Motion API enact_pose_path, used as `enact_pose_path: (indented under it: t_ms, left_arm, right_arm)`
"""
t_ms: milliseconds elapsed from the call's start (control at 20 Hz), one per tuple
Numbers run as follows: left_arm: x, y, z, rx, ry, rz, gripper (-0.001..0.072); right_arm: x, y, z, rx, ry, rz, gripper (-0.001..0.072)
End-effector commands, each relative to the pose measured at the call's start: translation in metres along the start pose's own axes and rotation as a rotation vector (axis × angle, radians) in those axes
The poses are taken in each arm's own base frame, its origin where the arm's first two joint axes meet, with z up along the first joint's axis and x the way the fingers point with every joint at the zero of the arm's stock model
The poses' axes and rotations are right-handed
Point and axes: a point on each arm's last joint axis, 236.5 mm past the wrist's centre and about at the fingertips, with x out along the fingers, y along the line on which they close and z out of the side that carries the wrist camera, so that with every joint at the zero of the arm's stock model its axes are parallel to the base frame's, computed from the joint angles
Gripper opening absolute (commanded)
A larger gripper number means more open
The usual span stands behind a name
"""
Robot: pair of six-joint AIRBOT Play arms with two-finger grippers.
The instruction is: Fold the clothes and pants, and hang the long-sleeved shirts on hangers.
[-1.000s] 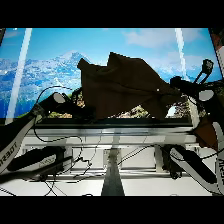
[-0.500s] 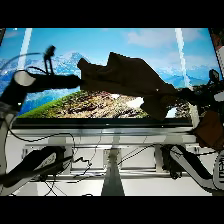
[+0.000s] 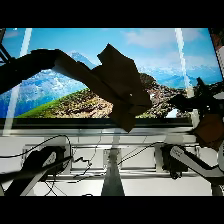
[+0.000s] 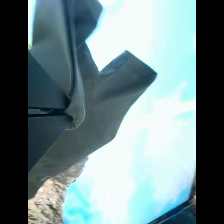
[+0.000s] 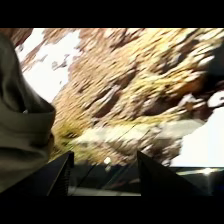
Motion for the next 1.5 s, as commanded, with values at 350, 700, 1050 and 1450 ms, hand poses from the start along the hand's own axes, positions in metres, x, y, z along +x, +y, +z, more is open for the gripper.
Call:
enact_pose_path:
  t_ms: [350, 700, 1050, 1450]
  left_arm:
    - [0.005, 0.007, 0.001, -0.004, 0.0, 0.014, 0.0016]
    - [0.005, 0.007, 0.001, -0.004, 0.0, 0.014, 0.0016]
    - [0.005, 0.007, 0.001, -0.004, -0.001, 0.015, 0.0016]
    - [0.005, 0.007, 0.001, -0.004, -0.001, 0.015, 0.0017]
  right_arm:
    - [0.078, 0.11, -0.11, -0.18, 0.38, 0.112, 0.044]
    - [0.103, 0.129, -0.088, 0.127, 0.252, 0.063, 0.046]
    - [0.121, 0.153, -0.108, 0.258, 0.319, 0.098, 0.0451]
    - [0.129, 0.147, -0.097, 0.212, 0.247, 0.064, 0.0048]
